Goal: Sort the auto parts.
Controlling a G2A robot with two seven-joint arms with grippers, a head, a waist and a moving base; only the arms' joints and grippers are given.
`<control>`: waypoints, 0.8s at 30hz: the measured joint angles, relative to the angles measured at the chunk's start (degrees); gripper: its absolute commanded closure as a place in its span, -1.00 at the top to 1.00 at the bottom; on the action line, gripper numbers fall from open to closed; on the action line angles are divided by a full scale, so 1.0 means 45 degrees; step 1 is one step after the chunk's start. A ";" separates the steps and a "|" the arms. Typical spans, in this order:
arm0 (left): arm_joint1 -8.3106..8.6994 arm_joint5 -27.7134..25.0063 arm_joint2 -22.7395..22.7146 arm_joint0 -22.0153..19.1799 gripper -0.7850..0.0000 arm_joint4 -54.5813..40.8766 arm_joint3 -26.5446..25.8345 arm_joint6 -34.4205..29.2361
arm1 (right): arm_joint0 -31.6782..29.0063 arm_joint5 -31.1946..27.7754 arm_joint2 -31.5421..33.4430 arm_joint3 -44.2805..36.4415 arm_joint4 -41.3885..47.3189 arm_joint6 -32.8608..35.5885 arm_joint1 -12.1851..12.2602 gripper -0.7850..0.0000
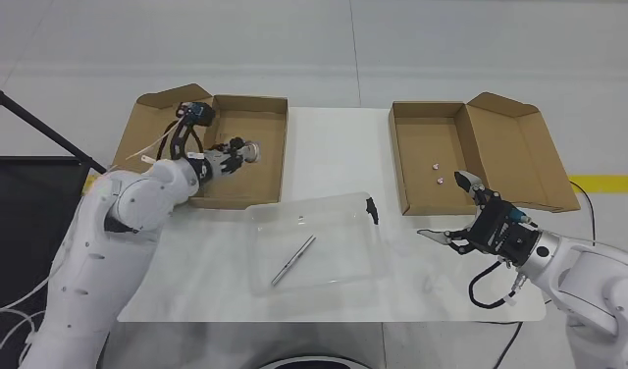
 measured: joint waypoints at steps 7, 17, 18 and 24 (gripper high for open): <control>-0.0317 0.0630 0.2058 -0.2233 -1.00 0.2430 0.3487 -0.0239 | 0.0000 0.0000 0.0000 0.0000 0.0000 0.0000 0.0000 1.00; -0.1250 0.0982 0.4976 -0.4383 -0.73 0.3457 0.7241 0.0469 | 0.0000 0.0000 0.0000 0.0000 0.0000 0.0000 0.0000 1.00; -0.1332 0.0931 0.5108 -0.4541 -0.51 0.3377 0.7532 0.0499 | 0.0000 0.0000 0.0000 0.0000 0.0000 0.0000 0.0000 1.00; -0.1570 0.0688 0.5274 -0.5020 0.55 0.2946 0.8431 0.0641 | 0.0000 0.0000 0.0000 0.0000 0.0000 0.0000 0.0000 1.00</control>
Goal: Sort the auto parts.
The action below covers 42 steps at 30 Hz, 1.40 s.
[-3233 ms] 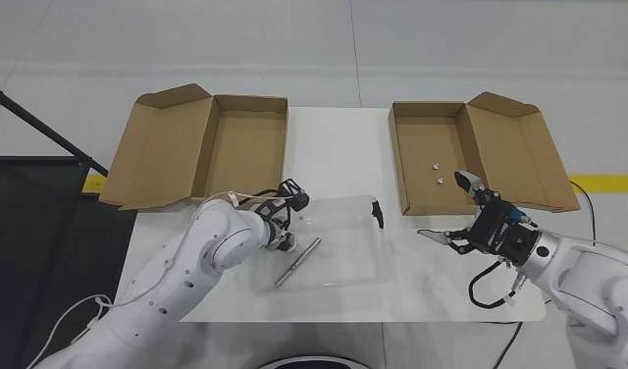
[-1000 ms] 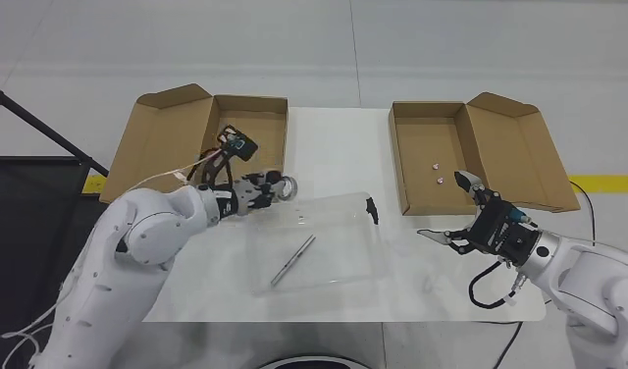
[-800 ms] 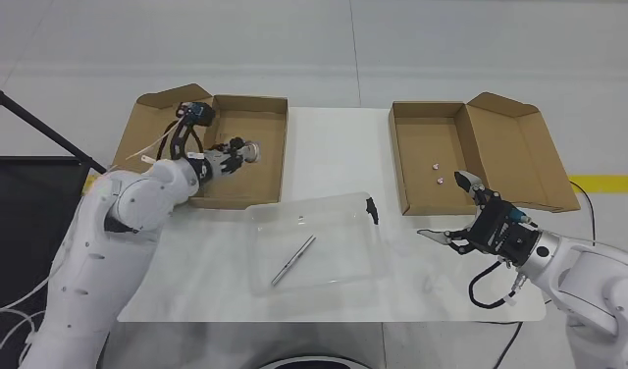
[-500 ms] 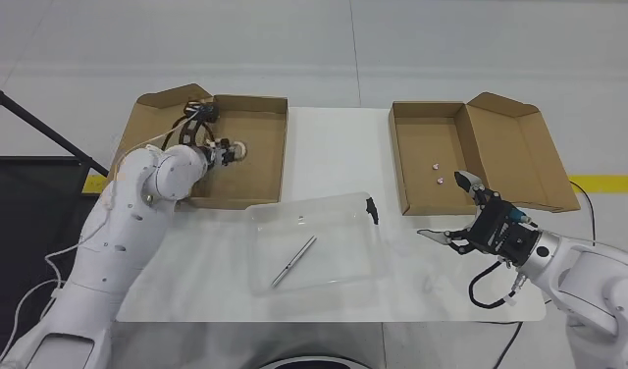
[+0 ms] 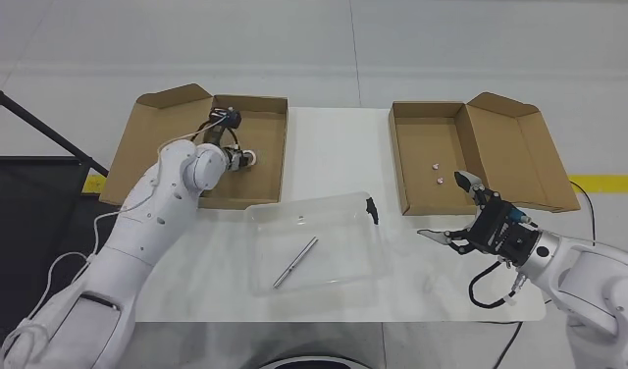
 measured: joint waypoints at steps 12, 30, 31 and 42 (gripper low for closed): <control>0.0346 -0.0127 -0.1270 0.0787 1.00 0.0023 -0.2735 -0.0408 | 0.0000 0.0000 0.0000 0.0000 0.0000 0.0000 0.0000 1.00; 0.1130 -0.2054 -0.2183 0.5634 1.00 0.0244 -1.3174 -0.4380 | 0.0000 0.0000 0.0000 0.0000 0.0000 0.0000 0.0000 1.00; 0.1141 -0.2112 -0.2073 0.5713 1.00 0.0301 -1.3345 -0.4689 | 0.0000 0.0000 0.0000 0.0000 0.0000 0.0000 0.0000 1.00; 0.1148 -0.2115 -0.1988 0.5768 1.00 0.0319 -1.3466 -0.4978 | 0.0000 0.0000 0.0000 0.0000 0.0000 0.0000 0.0000 1.00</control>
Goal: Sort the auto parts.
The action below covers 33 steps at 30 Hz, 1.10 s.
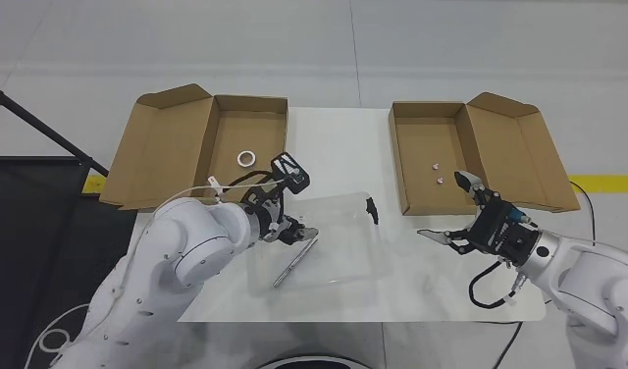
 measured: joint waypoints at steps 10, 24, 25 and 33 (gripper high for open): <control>-0.0035 0.0014 0.1194 0.0670 1.00 0.0965 -0.0425 -0.0508 | 0.0000 0.0000 0.0000 0.0000 0.0000 0.0000 0.0000 1.00; -0.0173 0.0930 0.1608 0.0293 -0.01 0.0592 0.1022 -0.2287 | 0.0000 0.0000 0.0000 0.0000 0.0000 0.0000 0.0000 1.00; -0.0187 0.0854 0.1668 0.0249 -0.03 0.0473 0.1189 -0.2335 | 0.0000 0.0000 0.0000 0.0000 0.0000 0.0000 0.0000 1.00; -0.0401 0.0857 0.2442 -0.0220 -0.07 0.0124 0.2414 -0.1992 | 0.0000 0.0000 0.0000 0.0000 0.0000 0.0000 0.0000 1.00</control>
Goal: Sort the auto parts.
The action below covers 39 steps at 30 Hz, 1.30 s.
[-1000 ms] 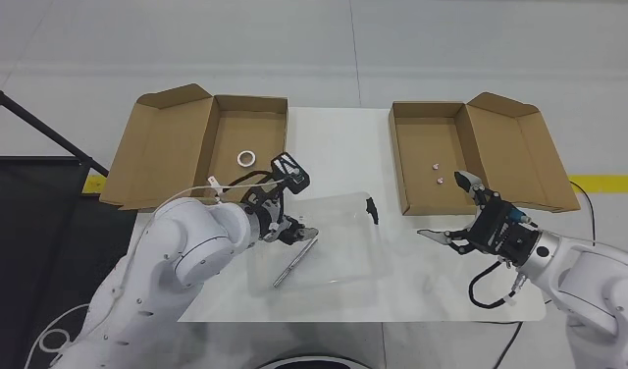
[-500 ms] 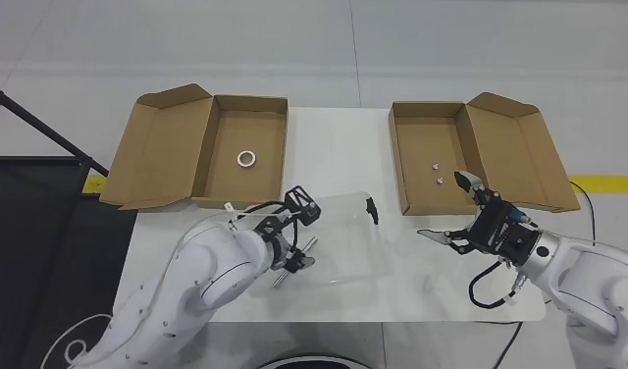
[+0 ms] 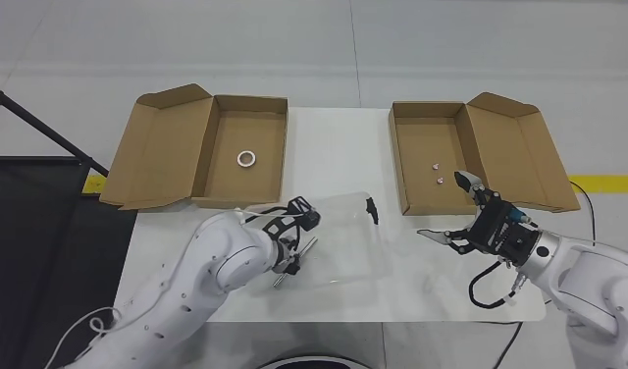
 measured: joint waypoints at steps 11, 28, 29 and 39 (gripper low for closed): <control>-0.0218 0.0504 0.0830 -0.0390 -0.15 0.0814 0.0520 0.0001 | 0.0000 0.0000 0.0000 0.0000 0.0000 0.0000 0.0000 1.00; -0.0288 0.0569 0.0983 -0.0131 -0.25 0.1046 0.0700 -0.0295 | 0.0000 0.0000 0.0000 0.0000 0.0000 0.0000 0.0000 1.00; -0.0292 0.0573 0.0979 -0.0127 -0.29 0.1055 0.0723 -0.0301 | 0.0000 0.0000 0.0000 0.0000 0.0000 0.0000 0.0000 1.00; -0.0347 0.0609 0.0946 -0.0143 -1.00 0.1067 0.0859 -0.0348 | 0.0000 0.0000 0.0000 0.0000 0.0000 0.0000 0.0000 1.00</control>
